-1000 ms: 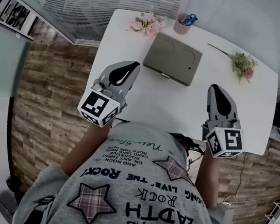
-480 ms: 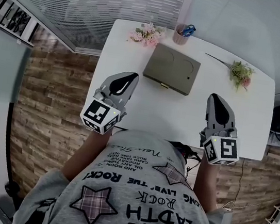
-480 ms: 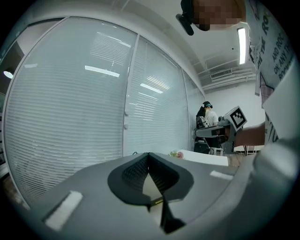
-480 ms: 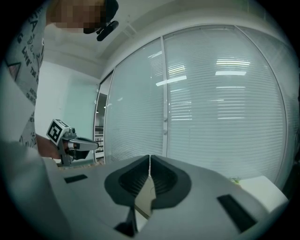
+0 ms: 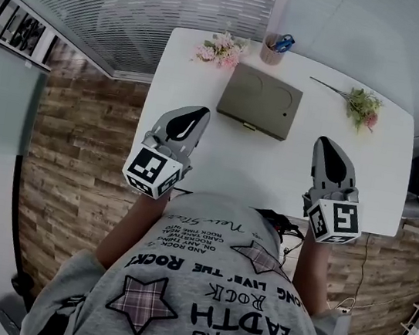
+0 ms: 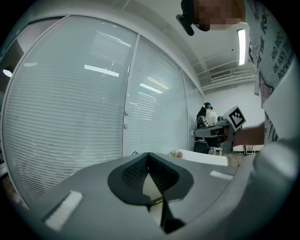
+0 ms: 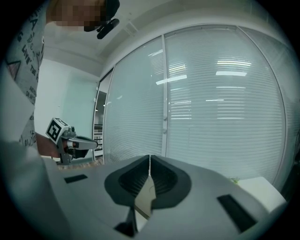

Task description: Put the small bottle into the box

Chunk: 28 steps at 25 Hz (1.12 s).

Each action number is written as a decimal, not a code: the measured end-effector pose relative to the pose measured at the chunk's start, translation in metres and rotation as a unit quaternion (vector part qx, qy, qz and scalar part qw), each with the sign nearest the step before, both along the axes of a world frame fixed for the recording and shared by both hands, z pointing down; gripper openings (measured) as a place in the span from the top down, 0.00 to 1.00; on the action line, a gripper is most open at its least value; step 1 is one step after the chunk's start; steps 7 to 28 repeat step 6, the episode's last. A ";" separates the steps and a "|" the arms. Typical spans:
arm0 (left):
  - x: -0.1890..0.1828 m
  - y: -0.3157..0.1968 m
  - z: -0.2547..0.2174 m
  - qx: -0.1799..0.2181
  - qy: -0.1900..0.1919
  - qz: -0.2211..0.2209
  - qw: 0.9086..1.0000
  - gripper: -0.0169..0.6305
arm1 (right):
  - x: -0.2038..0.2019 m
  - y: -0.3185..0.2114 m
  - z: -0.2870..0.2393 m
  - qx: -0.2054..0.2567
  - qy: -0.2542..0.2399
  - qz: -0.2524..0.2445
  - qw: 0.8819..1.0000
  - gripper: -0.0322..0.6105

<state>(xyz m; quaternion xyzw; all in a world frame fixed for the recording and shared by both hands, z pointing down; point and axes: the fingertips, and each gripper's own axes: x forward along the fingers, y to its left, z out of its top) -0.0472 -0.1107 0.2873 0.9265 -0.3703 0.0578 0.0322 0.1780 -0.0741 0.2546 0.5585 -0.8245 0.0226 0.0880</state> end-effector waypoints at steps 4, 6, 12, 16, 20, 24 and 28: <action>-0.002 -0.002 0.003 -0.002 -0.001 -0.001 1.000 0.96 | -0.002 -0.001 -0.001 0.004 -0.005 0.003 1.000 0.92; -0.002 -0.001 0.007 -0.005 0.000 -0.002 1.000 0.96 | -0.002 0.000 0.000 0.003 -0.006 0.004 1.000 0.92; -0.002 -0.001 0.007 -0.005 0.000 -0.002 1.000 0.96 | -0.002 0.000 0.000 0.003 -0.006 0.004 1.000 0.92; -0.002 -0.001 0.007 -0.005 0.000 -0.002 1.000 0.96 | -0.002 0.000 0.000 0.003 -0.006 0.004 1.000 0.92; -0.002 -0.001 0.007 -0.005 0.000 -0.002 1.000 0.96 | -0.002 0.000 0.000 0.003 -0.006 0.004 1.000 0.92; -0.002 -0.001 0.007 -0.005 0.000 -0.002 1.000 0.96 | -0.002 0.000 0.000 0.003 -0.006 0.004 1.000 0.92; -0.002 -0.001 0.007 -0.005 0.000 -0.002 1.000 0.96 | -0.002 0.000 0.000 0.003 -0.006 0.004 1.000 0.92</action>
